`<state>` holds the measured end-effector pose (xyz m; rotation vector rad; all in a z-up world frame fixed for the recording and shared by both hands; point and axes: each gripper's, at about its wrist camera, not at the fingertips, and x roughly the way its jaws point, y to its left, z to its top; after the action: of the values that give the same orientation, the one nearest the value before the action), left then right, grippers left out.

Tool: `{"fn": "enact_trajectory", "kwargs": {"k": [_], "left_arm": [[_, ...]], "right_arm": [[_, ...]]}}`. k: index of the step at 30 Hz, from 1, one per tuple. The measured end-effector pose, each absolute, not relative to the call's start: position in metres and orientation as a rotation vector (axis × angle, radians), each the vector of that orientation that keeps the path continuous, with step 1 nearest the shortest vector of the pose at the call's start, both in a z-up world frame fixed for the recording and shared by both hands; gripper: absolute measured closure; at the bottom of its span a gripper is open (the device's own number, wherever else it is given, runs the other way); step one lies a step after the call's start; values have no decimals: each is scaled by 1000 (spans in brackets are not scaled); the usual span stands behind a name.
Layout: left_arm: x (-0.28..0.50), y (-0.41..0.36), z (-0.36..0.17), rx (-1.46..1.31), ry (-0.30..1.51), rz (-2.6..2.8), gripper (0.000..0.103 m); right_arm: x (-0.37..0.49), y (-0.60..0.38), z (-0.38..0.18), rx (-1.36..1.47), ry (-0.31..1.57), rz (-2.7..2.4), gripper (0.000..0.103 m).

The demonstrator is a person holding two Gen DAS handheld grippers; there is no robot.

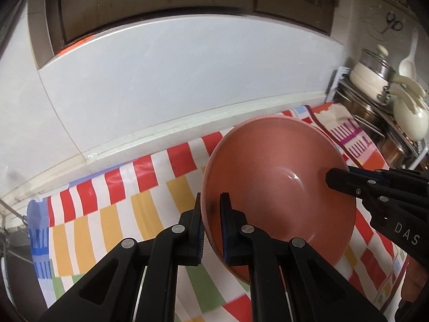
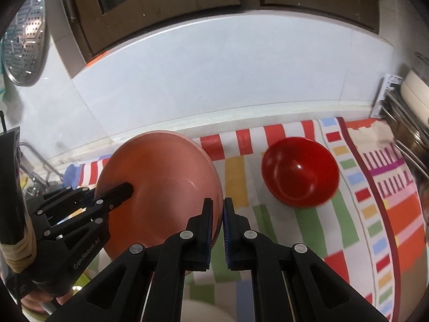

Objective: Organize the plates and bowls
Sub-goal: 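Lift the pink bowl with both grippers toward the plate stack, then lower the pink bowl onto the white bowl and open both grippers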

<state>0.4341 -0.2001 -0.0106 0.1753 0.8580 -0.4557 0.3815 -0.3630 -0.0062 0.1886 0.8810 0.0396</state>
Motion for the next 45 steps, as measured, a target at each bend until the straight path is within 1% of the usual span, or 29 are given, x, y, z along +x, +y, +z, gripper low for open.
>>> {"fn": "enact_trajectory", "kwargs": {"k": [12,21,45], "left_arm": [[370,-201,-7,177,859,-494,91],[336,-199,-16,166,888,-502,91],[307,-205,-73,151,1043,-515,90]], "right_arm": [[306,-365,2,201,868,4,94],[274,-365,-6,209,888,-4,94],[249,-369,-62,257,1026,-9,94]]}}
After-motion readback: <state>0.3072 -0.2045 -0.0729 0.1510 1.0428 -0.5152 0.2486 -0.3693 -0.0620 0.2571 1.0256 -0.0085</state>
